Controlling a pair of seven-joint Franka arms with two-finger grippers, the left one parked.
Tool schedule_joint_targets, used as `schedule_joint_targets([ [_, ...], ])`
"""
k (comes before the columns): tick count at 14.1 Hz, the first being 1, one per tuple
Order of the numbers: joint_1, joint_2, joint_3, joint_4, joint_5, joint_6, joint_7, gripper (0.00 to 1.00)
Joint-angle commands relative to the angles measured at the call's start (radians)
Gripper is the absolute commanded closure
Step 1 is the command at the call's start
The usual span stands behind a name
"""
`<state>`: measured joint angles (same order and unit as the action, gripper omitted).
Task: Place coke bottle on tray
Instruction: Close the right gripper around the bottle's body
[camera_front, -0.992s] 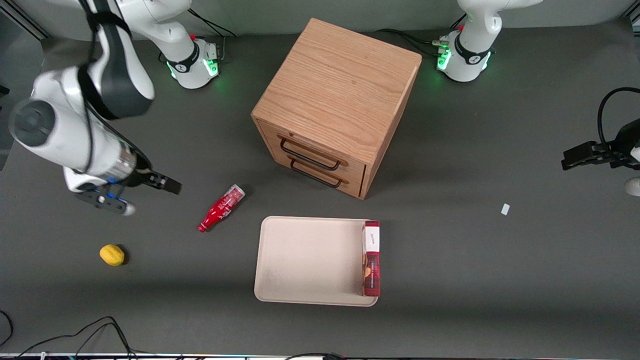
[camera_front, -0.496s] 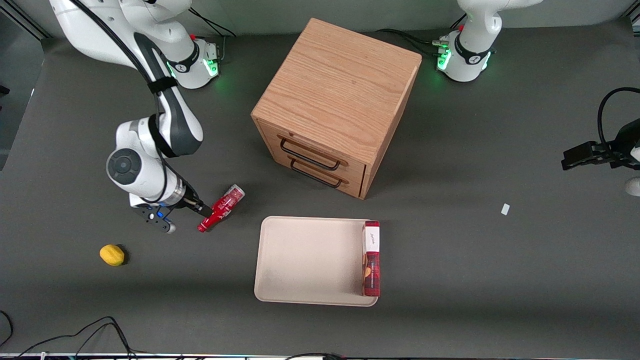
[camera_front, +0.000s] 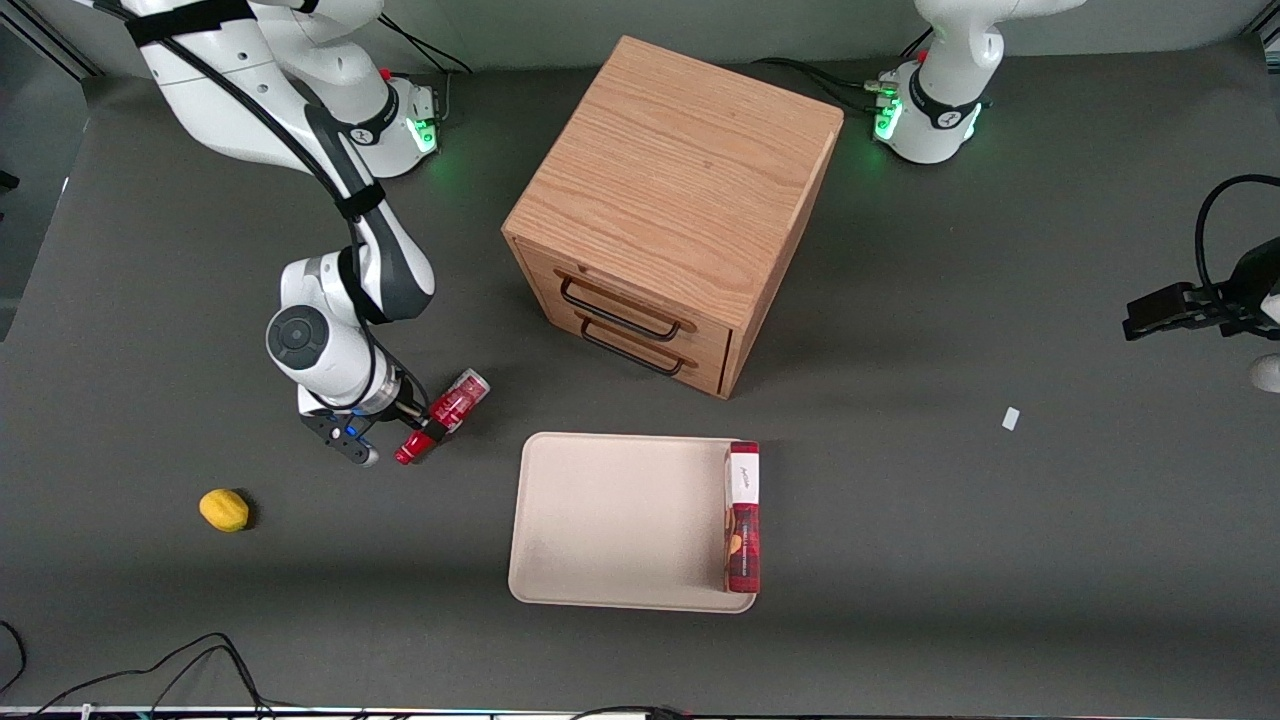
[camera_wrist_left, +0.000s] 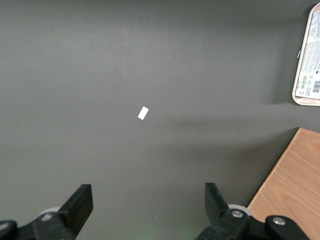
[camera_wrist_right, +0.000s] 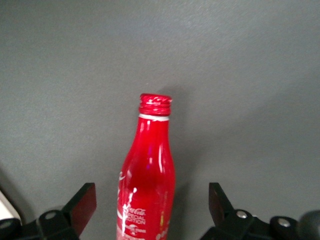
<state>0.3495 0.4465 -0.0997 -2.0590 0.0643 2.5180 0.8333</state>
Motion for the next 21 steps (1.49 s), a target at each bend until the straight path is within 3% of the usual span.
schedule_joint_targets([
  [1,-0.004,0.026,0.018,-0.018,0.042,0.071,0.018,0.00],
  [5,-0.006,0.049,0.028,-0.033,0.042,0.126,0.018,0.01],
  [7,-0.006,0.060,0.037,-0.035,0.042,0.151,0.018,0.10],
  [8,-0.009,0.061,0.040,-0.036,0.042,0.153,0.018,0.18],
  [11,-0.009,0.061,0.041,-0.035,0.042,0.153,0.018,0.65],
  [15,-0.010,0.040,0.041,-0.032,0.042,0.131,0.001,0.95],
  [16,-0.012,0.026,0.041,-0.026,0.042,0.108,0.000,1.00],
  [21,-0.017,-0.078,0.032,0.080,0.038,-0.144,-0.097,1.00],
])
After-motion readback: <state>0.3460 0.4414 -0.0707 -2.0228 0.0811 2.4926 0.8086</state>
